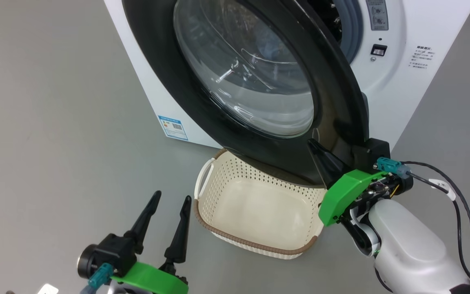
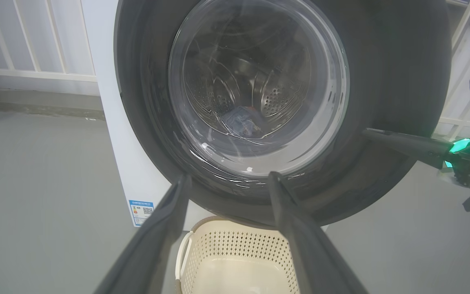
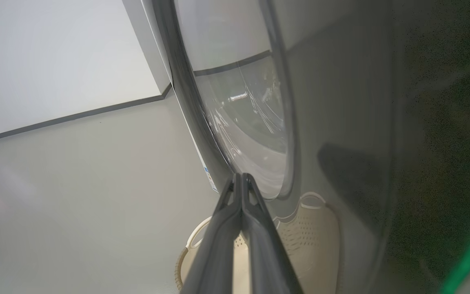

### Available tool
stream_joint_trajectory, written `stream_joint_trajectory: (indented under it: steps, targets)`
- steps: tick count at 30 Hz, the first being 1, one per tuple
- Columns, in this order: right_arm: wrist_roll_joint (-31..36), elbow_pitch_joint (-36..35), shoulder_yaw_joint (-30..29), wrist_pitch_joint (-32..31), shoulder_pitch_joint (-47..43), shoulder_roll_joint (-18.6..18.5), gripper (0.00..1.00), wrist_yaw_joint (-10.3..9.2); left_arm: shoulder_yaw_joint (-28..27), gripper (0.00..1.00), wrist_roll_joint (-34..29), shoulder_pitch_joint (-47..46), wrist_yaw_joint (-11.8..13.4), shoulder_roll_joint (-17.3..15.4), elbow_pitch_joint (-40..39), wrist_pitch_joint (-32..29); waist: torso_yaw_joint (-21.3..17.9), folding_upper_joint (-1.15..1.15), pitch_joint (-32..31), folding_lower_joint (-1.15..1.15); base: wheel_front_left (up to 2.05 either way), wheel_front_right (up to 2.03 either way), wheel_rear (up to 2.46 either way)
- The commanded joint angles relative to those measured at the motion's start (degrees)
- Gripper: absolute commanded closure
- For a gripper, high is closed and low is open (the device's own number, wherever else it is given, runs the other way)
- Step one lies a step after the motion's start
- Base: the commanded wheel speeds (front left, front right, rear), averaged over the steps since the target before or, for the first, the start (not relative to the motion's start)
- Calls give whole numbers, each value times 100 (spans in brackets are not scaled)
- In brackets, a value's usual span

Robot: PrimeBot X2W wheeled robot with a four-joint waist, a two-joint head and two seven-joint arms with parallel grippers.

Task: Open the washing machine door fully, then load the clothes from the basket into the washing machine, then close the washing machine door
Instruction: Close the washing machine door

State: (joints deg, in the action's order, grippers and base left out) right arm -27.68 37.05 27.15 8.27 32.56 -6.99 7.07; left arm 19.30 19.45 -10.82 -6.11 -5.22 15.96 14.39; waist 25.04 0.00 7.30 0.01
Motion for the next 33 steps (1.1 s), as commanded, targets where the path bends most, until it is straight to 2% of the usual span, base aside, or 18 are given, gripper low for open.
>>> stream_joint_trajectory:
  steps: [1,12,21,33]
  targets:
    - [-63,-5,123,94,193,104,100,42,-224,0,-45,-248,-34,-34,-109,61,-1,0,33,-1,0,0,0]
    - [-349,976,312,382,641,116,100,42,-301,0,-127,-310,-84,98,-168,61,3,0,154,-1,0,0,0]
    - [-506,1446,360,547,1030,-29,100,42,-323,0,-167,-328,-112,158,-182,61,11,0,262,-1,0,0,0]
    - [-561,1990,19,653,1832,-348,100,42,-225,0,-178,-442,-129,217,-198,61,182,0,519,-1,0,0,0]
